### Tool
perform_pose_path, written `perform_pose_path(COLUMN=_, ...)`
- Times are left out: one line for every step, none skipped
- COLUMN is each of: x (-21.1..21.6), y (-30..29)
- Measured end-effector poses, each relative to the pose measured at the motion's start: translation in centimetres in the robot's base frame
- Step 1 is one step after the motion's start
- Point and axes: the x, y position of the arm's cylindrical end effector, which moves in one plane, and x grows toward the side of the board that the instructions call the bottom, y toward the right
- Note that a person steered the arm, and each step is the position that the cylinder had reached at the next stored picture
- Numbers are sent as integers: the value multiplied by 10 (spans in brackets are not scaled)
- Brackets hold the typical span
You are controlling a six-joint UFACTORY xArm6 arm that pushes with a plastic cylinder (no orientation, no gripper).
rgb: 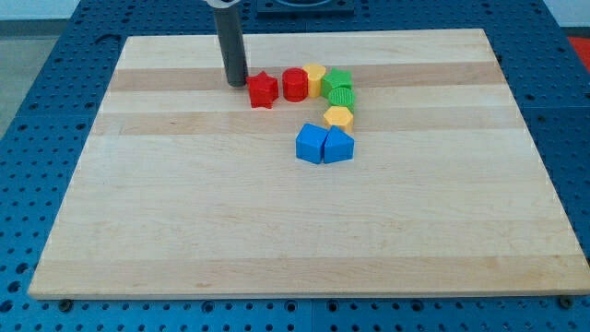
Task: Nudge the red star right a bit
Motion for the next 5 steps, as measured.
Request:
perform_pose_path(x=0, y=-34)
perform_pose_path(x=0, y=-42)
perform_pose_path(x=0, y=-40)
perform_pose_path(x=7, y=-40)
perform_pose_path(x=15, y=-38)
